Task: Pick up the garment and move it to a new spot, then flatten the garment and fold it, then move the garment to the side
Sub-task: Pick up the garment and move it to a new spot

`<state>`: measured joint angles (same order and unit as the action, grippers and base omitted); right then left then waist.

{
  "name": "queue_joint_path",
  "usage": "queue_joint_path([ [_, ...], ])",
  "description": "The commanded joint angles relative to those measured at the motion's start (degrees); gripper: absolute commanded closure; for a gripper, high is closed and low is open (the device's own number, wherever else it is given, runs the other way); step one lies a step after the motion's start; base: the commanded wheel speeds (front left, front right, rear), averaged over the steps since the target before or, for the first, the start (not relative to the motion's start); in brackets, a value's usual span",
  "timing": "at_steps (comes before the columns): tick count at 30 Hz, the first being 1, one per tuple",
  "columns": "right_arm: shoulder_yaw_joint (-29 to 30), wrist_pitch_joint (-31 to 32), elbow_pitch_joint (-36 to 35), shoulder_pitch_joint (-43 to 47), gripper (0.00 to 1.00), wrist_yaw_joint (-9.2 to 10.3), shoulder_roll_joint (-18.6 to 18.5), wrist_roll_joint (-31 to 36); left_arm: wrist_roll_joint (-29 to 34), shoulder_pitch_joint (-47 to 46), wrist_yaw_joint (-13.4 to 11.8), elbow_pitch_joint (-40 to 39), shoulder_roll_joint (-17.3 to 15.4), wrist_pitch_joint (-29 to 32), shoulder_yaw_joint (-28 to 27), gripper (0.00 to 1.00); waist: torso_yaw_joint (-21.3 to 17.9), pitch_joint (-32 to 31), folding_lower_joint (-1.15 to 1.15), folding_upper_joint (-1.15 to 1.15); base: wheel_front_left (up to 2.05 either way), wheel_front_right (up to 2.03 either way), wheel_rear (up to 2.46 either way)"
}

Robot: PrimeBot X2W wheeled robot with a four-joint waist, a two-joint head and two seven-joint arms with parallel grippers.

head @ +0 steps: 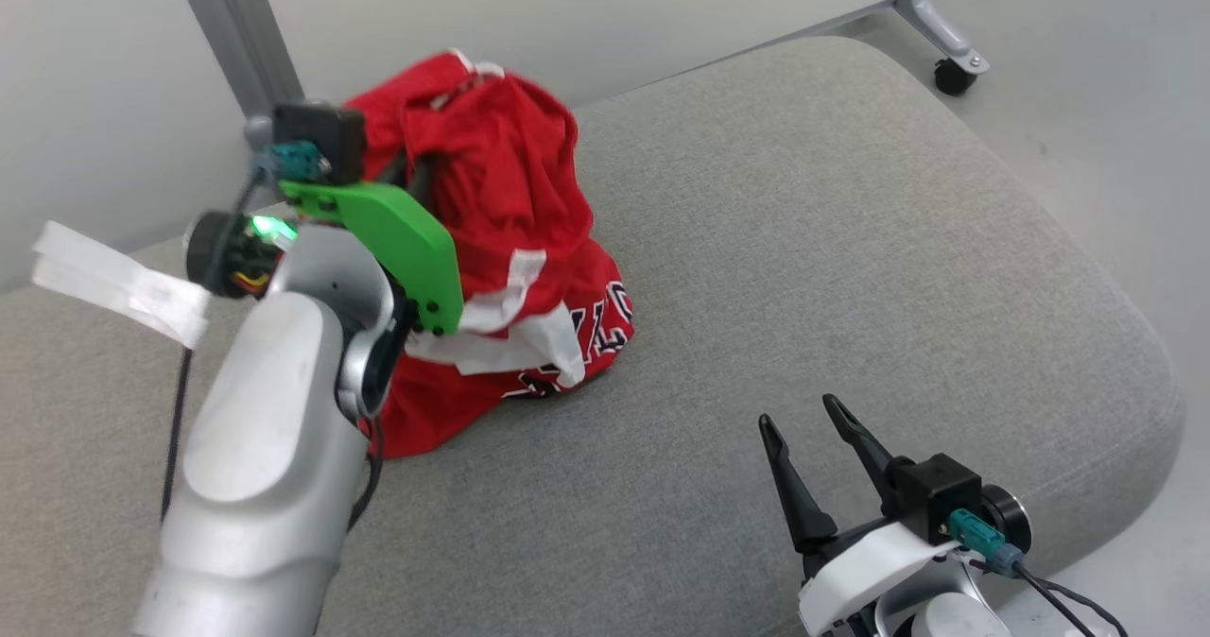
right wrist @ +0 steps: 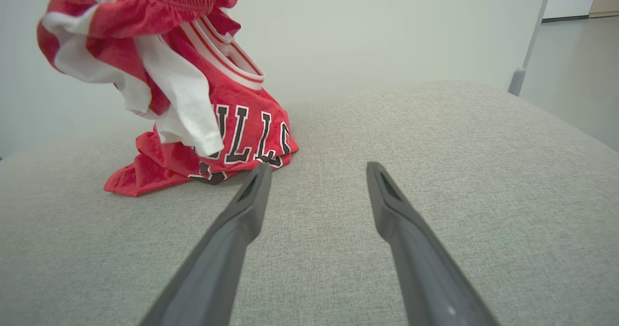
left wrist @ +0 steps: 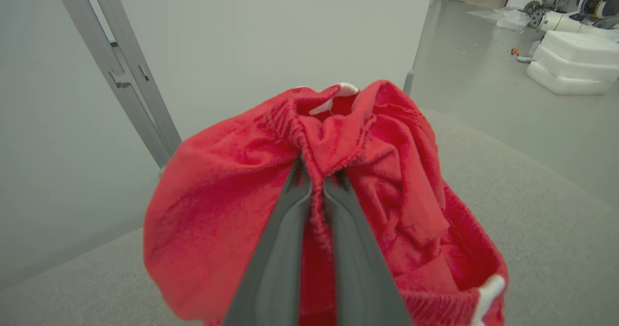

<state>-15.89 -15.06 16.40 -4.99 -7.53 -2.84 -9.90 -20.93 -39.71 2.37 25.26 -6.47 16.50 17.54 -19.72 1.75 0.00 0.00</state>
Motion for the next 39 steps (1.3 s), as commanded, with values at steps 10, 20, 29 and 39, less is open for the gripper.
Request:
queue_joint_path([
  [10,2.7,-0.2,-1.0,-0.3,0.00,0.08,-0.1,-0.4,1.1,6.4,-0.1,14.1,2.6,-9.1,5.1,0.00,-2.3,4.3,0.00,0.00,0.00,0.00,0.00],
  [20,8.5,-0.2,-1.2,2.3,0.00,0.08,-0.1,1.3,1.3,13.1,-2.9,8.2,2.7,-26.3,5.7,0.00,4.6,0.5,0.00,0.00,0.00,0.00,0.00],
  [29,12.9,-0.2,-1.8,4.4,0.00,0.08,-0.1,2.6,1.6,26.2,-6.2,-3.6,-1.5,-31.7,1.7,0.00,10.2,-1.9,0.00,0.00,0.00,0.00,0.00],
  [39,12.9,-0.2,-2.2,4.8,0.00,0.08,-0.1,2.7,3.0,39.1,-8.1,-12.7,-2.7,-31.7,-7.3,0.00,11.7,-2.5,0.00,0.00,0.00,0.00,0.00],
])
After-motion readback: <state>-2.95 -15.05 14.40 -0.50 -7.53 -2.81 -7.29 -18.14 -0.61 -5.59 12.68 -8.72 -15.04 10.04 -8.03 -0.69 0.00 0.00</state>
